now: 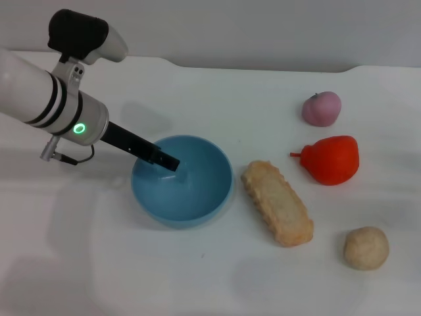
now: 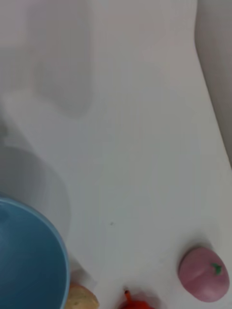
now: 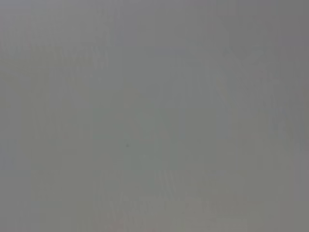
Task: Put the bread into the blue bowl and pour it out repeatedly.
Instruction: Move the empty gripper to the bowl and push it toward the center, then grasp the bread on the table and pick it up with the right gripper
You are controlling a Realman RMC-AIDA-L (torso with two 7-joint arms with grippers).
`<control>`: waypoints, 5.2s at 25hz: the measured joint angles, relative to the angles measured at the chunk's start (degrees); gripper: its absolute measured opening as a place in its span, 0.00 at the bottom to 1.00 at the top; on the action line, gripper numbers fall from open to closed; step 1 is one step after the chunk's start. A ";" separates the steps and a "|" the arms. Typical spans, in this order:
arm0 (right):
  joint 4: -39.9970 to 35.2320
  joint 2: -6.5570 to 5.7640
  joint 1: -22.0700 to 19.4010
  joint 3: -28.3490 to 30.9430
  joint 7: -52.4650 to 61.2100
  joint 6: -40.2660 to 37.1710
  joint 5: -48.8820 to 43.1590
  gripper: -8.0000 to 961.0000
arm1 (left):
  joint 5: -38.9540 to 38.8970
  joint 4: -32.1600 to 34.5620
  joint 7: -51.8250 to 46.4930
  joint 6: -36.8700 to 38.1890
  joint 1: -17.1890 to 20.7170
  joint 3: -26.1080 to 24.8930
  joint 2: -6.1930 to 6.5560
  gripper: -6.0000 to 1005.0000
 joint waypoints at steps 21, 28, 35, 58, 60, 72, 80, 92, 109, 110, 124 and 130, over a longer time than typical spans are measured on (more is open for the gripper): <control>-0.47 0.00 0.18 0.12 0.00 1.55 -0.01 0.71 | 1.87 -4.67 -0.32 -2.43 -2.35 8.93 -0.06 0.81; -0.47 0.00 -0.03 0.87 0.00 1.58 0.00 0.71 | 2.35 -4.78 -0.53 -3.16 -2.78 8.53 -0.01 0.59; -0.47 0.00 0.11 0.96 0.00 1.58 0.05 0.71 | 2.93 -4.86 -1.18 -2.88 -3.04 9.01 -0.04 0.43; -26.83 -1.12 1.44 -4.02 60.66 7.70 -46.36 0.71 | 3.02 -3.48 -19.70 2.67 -3.22 -7.51 0.37 0.00; -32.24 -1.33 2.26 -4.46 73.45 7.33 -57.87 0.71 | 3.01 -3.28 -19.76 2.00 -2.85 -9.18 0.39 0.00; -42.27 -5.20 15.53 -5.13 108.97 -13.76 -98.44 0.71 | 4.38 -3.27 -21.04 -0.12 -1.75 -10.12 0.41 0.00; -42.99 -4.58 20.32 -17.46 111.16 -22.76 -103.90 0.71 | 3.51 -3.19 -21.23 -0.82 -1.58 -11.71 0.00 0.00; -39.37 -0.17 21.05 -29.17 115.04 -13.66 -108.06 0.70 | 1.70 -3.09 -21.30 -1.19 -2.25 -11.74 0.13 0.00; -29.68 0.27 21.74 -43.98 113.90 3.89 -95.32 0.70 | 1.07 -2.53 -21.32 -0.68 -3.28 -11.73 0.06 0.00; -29.36 0.29 21.74 -44.44 113.91 4.24 -95.00 0.70 | 1.07 -2.53 -21.51 -0.68 -3.37 -11.73 0.06 0.00; -29.69 0.36 21.32 -45.09 113.71 5.74 -92.63 0.69 | 1.01 -2.57 -21.81 -0.47 -3.74 -11.73 0.07 0.00; -29.54 0.36 20.91 -45.09 113.66 5.84 -91.29 0.69 | 0.98 -2.57 -21.83 -0.44 -3.40 -11.73 0.12 0.00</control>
